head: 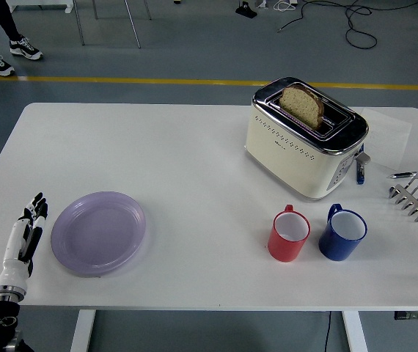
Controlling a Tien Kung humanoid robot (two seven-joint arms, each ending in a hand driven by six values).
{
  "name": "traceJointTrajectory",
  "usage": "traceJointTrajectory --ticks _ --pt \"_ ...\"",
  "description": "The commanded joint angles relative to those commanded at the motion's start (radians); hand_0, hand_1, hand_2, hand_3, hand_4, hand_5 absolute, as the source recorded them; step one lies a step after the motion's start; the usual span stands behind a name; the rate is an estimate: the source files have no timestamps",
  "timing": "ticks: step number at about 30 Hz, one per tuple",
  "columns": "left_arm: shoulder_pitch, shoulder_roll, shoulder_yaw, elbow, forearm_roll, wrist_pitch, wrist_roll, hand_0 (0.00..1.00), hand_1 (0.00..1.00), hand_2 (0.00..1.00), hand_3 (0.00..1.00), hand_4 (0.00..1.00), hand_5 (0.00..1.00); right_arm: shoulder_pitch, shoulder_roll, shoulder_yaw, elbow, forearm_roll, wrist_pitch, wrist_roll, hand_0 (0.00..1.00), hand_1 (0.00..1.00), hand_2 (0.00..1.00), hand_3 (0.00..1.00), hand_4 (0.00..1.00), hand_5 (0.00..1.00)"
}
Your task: Push plate across desktop,pick up the break from the machine,place the break in the plate
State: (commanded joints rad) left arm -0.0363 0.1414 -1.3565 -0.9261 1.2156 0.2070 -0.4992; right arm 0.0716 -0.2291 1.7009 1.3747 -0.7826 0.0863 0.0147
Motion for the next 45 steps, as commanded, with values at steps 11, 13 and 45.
traceJointTrajectory --ticks 11,13,45 --pt "-0.012 0.001 0.026 0.006 -0.021 -0.019 0.010 0.899 0.906 0.998 0.998 0.595 0.998 0.008 0.005 0.006 0.003 0.001 0.000 0.000 0.951 0.854 0.879 0.863 0.595 0.679" --pt "-0.013 0.000 0.028 0.005 -0.024 -0.020 0.009 0.899 0.906 0.998 0.998 0.595 0.998 0.008 0.006 0.004 0.002 0.001 0.000 0.000 0.951 0.854 0.879 0.863 0.595 0.679" --pt "-0.019 -0.009 0.047 0.006 -0.046 -0.001 0.001 0.873 0.896 0.998 0.998 0.590 0.998 0.017 0.014 0.003 0.004 0.001 0.000 0.000 0.950 0.854 0.876 0.864 0.596 0.677"
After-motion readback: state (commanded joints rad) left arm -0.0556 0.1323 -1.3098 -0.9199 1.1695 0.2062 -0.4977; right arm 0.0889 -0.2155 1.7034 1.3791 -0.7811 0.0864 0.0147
